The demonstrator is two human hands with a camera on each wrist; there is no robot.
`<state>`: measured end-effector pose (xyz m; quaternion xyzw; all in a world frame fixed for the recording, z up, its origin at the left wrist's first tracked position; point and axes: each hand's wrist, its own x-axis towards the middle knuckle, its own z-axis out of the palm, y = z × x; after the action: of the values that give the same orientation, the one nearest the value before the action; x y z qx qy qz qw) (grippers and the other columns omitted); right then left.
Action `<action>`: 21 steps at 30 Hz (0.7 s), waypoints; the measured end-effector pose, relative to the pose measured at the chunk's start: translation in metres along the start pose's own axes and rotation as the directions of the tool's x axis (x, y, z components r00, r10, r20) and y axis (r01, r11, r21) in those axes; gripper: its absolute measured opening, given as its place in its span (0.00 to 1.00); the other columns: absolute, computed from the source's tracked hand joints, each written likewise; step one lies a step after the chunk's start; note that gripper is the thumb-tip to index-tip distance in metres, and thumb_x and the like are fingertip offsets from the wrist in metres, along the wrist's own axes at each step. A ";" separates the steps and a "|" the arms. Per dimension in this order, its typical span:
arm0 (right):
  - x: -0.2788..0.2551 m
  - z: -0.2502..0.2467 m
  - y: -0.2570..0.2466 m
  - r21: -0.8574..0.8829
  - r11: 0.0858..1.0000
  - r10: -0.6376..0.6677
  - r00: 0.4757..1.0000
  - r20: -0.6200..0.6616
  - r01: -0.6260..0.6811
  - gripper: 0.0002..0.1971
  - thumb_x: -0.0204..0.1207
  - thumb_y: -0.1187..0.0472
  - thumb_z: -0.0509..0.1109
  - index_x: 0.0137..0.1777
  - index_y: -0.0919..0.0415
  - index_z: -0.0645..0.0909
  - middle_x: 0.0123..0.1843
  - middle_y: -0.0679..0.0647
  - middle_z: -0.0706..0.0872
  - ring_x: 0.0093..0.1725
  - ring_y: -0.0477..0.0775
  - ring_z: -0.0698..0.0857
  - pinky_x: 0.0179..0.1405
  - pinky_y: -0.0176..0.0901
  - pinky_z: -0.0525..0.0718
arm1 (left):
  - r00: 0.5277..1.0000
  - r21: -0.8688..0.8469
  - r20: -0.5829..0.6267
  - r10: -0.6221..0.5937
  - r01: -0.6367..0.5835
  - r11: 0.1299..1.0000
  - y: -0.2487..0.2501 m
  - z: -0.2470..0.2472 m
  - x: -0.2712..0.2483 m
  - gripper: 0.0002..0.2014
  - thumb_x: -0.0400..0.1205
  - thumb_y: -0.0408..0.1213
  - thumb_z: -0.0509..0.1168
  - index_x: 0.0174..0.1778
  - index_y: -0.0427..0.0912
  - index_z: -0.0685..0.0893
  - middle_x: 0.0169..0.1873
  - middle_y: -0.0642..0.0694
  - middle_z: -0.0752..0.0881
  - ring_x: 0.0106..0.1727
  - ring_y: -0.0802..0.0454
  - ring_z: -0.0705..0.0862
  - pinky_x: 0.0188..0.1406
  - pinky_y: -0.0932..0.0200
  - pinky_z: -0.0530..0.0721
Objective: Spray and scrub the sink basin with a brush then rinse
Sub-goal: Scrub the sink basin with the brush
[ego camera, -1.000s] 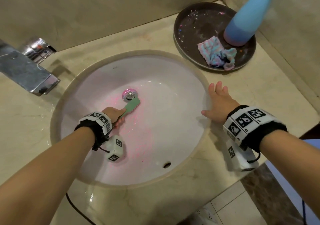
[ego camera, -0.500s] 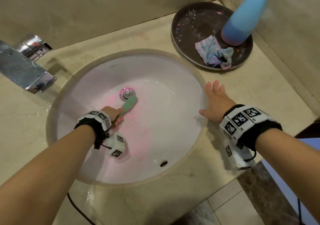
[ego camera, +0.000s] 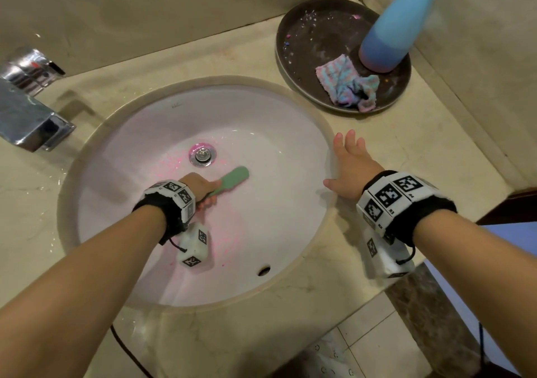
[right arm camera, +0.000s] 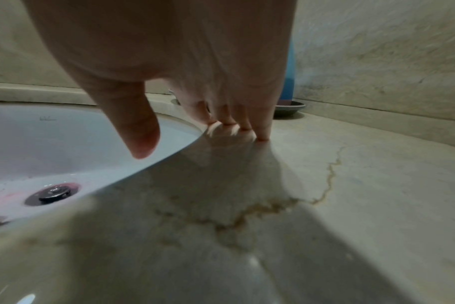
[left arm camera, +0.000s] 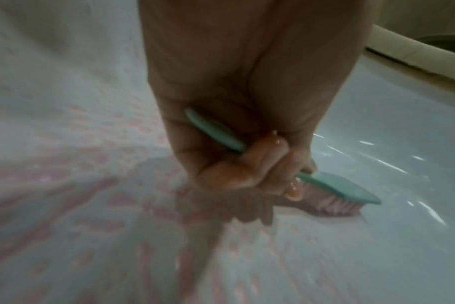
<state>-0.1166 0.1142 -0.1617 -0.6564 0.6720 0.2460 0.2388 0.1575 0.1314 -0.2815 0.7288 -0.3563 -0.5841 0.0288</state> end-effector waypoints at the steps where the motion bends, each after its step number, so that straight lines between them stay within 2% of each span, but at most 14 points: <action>1: 0.000 0.000 0.000 0.000 1.000 -0.001 1.000 0.001 0.001 0.46 0.80 0.51 0.64 0.82 0.61 0.31 0.83 0.60 0.31 0.83 0.63 0.37 0.82 0.56 0.52 | 0.997 -0.074 -0.074 -0.011 0.006 0.997 -0.001 -0.003 0.003 0.23 0.83 0.50 0.61 0.31 0.34 0.81 0.09 0.51 0.75 0.09 0.57 0.68 0.14 0.70 0.67; 3: 0.000 0.000 0.001 0.003 1.000 -0.003 1.000 -0.001 0.003 0.46 0.80 0.51 0.64 0.82 0.61 0.32 0.83 0.60 0.31 0.83 0.63 0.37 0.82 0.56 0.52 | 0.987 -0.233 -0.135 -0.083 0.050 0.971 -0.003 -0.008 0.008 0.22 0.84 0.49 0.60 0.33 0.32 0.79 0.10 0.49 0.76 0.08 0.57 0.69 0.11 0.71 0.67; 5: 0.001 -0.001 0.002 0.007 1.000 -0.005 1.000 -0.001 0.005 0.46 0.80 0.51 0.64 0.82 0.61 0.32 0.83 0.60 0.31 0.83 0.63 0.37 0.82 0.56 0.52 | 0.988 -0.323 -0.062 -0.141 0.113 0.940 -0.003 -0.008 0.009 0.21 0.85 0.48 0.59 0.37 0.32 0.78 0.13 0.47 0.78 0.08 0.57 0.69 0.09 0.72 0.66; 6: 0.001 -0.001 0.002 0.010 1.000 -0.007 1.000 0.000 0.007 0.46 0.80 0.51 0.64 0.82 0.61 0.32 0.83 0.60 0.31 0.83 0.63 0.37 0.82 0.56 0.51 | 0.991 -0.311 -0.018 -0.131 0.119 0.943 -0.002 -0.006 0.008 0.21 0.86 0.47 0.58 0.37 0.32 0.77 0.13 0.48 0.77 0.08 0.57 0.69 0.08 0.72 0.66; 9: 0.002 -0.001 0.003 0.014 1.000 -0.013 1.000 0.000 0.013 0.46 0.80 0.51 0.64 0.82 0.61 0.32 0.83 0.60 0.31 0.83 0.63 0.37 0.82 0.56 0.51 | 0.995 -0.071 0.089 -0.046 0.053 0.996 0.006 0.010 -0.004 0.21 0.86 0.45 0.57 0.34 0.33 0.78 0.09 0.49 0.75 0.08 0.59 0.68 0.08 0.72 0.65; 11: 0.002 -0.001 0.003 0.009 1.000 -0.015 1.000 -0.003 0.015 0.46 0.80 0.51 0.64 0.82 0.61 0.32 0.83 0.60 0.32 0.83 0.63 0.37 0.82 0.56 0.51 | 0.988 0.086 0.156 -0.021 0.007 0.996 0.008 0.019 -0.007 0.22 0.86 0.47 0.58 0.32 0.35 0.79 0.09 0.49 0.76 0.08 0.58 0.69 0.10 0.71 0.66; 14: 0.002 -0.001 0.004 0.006 1.000 -0.017 1.000 -0.001 0.017 0.46 0.80 0.51 0.64 0.82 0.61 0.33 0.83 0.60 0.32 0.83 0.63 0.38 0.82 0.56 0.51 | 0.990 0.221 0.142 0.004 -0.036 0.975 0.006 0.020 -0.003 0.25 0.85 0.51 0.58 0.28 0.38 0.82 0.10 0.51 0.77 0.10 0.59 0.69 0.15 0.70 0.69; 17: 0.002 0.000 0.004 0.007 1.000 -0.017 1.000 -0.005 0.017 0.46 0.80 0.51 0.64 0.82 0.61 0.33 0.83 0.60 0.32 0.83 0.63 0.38 0.82 0.56 0.51 | 0.999 0.098 0.039 0.006 -0.009 0.995 0.009 0.012 0.006 0.25 0.85 0.50 0.57 0.30 0.36 0.81 0.09 0.50 0.76 0.08 0.59 0.69 0.13 0.69 0.69; 19: 0.001 0.000 0.004 0.011 1.000 -0.017 1.000 -0.005 0.017 0.46 0.80 0.52 0.64 0.82 0.61 0.32 0.83 0.60 0.32 0.83 0.63 0.38 0.82 0.56 0.51 | 0.998 -0.119 -0.013 -0.063 0.061 0.991 0.010 0.007 0.014 0.24 0.86 0.48 0.56 0.34 0.32 0.78 0.08 0.49 0.76 0.07 0.58 0.69 0.09 0.72 0.66; 21: 0.001 0.000 0.003 0.011 1.000 -0.018 1.000 -0.005 0.018 0.45 0.80 0.52 0.64 0.82 0.61 0.32 0.83 0.60 0.32 0.83 0.63 0.37 0.82 0.56 0.51 | 0.989 -0.287 -0.024 -0.145 0.132 0.949 0.011 0.002 0.021 0.23 0.86 0.49 0.57 0.39 0.30 0.77 0.10 0.47 0.77 0.07 0.56 0.69 0.10 0.73 0.67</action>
<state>-0.1200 0.1131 -0.1625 -0.6617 0.6679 0.2388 0.2430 0.1519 0.1125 -0.2951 0.7532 -0.2160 -0.6132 0.1003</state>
